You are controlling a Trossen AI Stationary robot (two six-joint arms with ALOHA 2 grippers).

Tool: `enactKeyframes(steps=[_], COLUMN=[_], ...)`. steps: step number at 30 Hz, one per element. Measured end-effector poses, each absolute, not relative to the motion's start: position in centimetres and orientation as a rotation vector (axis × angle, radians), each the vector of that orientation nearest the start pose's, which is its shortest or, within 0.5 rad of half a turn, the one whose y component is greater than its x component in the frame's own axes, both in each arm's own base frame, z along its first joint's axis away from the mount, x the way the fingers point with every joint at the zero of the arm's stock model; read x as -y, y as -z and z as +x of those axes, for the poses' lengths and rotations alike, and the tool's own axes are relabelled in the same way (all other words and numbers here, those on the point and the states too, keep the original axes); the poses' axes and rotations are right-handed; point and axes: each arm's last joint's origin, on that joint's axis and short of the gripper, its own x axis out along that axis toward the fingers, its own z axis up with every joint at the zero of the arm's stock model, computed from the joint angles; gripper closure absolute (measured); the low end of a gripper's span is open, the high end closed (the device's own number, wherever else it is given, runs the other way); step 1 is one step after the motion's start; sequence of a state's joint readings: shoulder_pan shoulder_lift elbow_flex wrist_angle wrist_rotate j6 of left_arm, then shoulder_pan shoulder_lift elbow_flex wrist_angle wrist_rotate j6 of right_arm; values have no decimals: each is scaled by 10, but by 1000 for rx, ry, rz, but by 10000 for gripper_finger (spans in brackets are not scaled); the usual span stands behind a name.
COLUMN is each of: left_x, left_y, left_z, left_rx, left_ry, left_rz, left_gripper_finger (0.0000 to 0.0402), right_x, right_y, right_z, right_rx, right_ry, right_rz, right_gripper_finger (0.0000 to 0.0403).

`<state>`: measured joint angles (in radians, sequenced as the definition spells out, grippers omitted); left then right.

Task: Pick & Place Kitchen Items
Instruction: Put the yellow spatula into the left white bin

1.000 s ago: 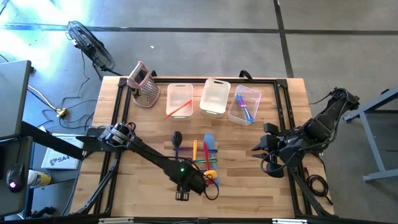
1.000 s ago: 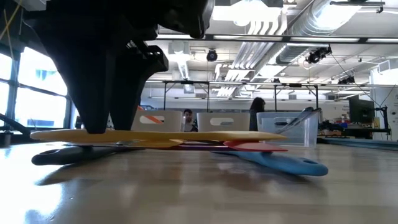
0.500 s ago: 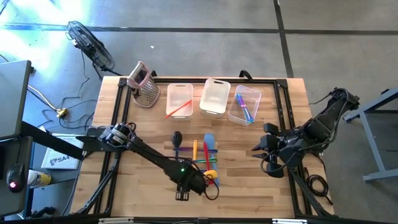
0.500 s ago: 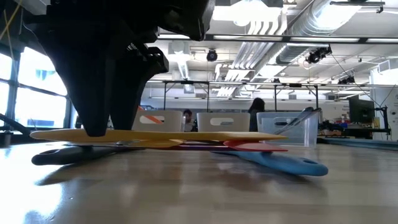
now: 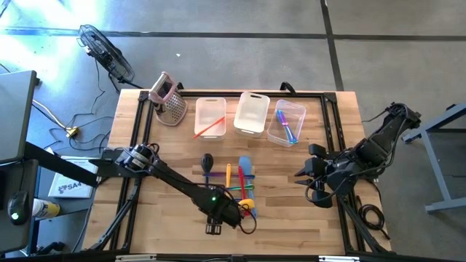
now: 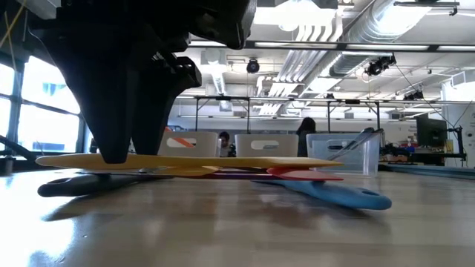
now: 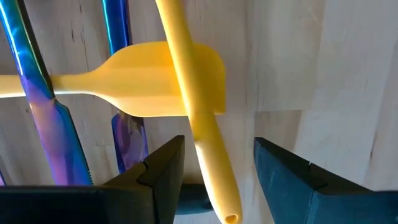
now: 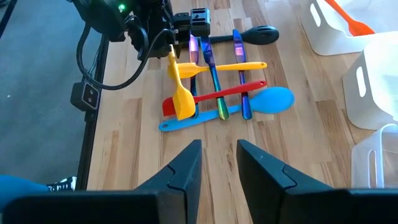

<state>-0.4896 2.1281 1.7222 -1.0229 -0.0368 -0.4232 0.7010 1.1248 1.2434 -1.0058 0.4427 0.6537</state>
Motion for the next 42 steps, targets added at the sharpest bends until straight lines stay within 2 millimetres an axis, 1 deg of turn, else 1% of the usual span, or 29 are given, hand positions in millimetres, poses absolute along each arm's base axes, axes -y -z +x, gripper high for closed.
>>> enactKeyframes(steps=[8, 15, 24, 28, 38, 40, 42], left_x=[197, 195, 194, 191, 192, 192, 192], left_y=[-190, -178, -177, -177, -177, -177, -177], left_z=[373, 369, 371, 372, 372, 372, 372], left_rx=[-1422, -1453, -1444, -1447, -1454, -1452, -1452], left_ry=[66, 52, 52, 64, 108, 106, 105], left_rz=[31, 19, 10, 6, 30, 31, 32], left_gripper_finger=[218, 218, 220, 242, 337, 348, 351], right_x=[-120, -120, -120, -120, -120, -120, -120], right_y=[-357, -358, -358, -358, -358, -358, -358], right_z=[162, 162, 162, 162, 162, 162, 162], right_rx=[-776, -774, -764, -762, -762, -762, -762], right_ry=[15, 17, 29, 30, 26, 26, 26], right_rz=[137, 134, 121, 116, 104, 105, 105], right_gripper_finger=[309, 309, 309, 309, 309, 309, 309])
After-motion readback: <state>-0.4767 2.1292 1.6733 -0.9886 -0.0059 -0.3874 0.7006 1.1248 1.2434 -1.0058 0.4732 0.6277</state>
